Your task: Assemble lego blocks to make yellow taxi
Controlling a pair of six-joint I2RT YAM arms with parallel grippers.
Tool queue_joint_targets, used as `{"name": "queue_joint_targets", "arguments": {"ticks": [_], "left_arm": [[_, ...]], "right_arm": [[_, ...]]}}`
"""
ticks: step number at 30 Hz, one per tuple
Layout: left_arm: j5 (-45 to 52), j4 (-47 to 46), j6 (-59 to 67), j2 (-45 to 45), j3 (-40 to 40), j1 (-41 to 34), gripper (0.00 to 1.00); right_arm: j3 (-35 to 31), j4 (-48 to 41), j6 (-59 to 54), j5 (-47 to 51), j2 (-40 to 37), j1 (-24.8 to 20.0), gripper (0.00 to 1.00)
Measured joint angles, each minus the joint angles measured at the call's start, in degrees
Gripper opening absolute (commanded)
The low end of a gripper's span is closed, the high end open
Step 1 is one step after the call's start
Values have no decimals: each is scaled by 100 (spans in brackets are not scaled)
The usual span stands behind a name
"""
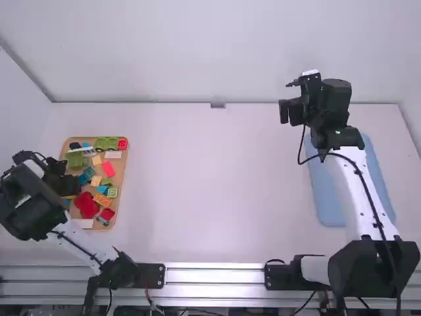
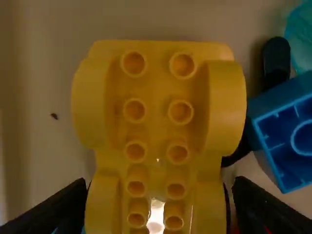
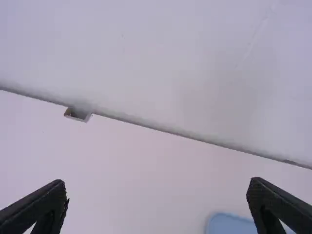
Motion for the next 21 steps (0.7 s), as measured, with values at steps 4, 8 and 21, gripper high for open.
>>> {"name": "queue_joint_targets", "arguments": {"ticks": [4, 8, 21], "left_arm": [[92, -7, 2, 0, 2, 0, 65], [120, -22, 2, 0, 2, 2, 63], [120, -850, -341, 2, 380, 0, 42]], "right_arm": [[0, -4, -15, 0, 0, 0, 98], [0, -31, -7, -2, 2, 0, 98], [2, -81, -4, -2, 2, 0, 98]]}}
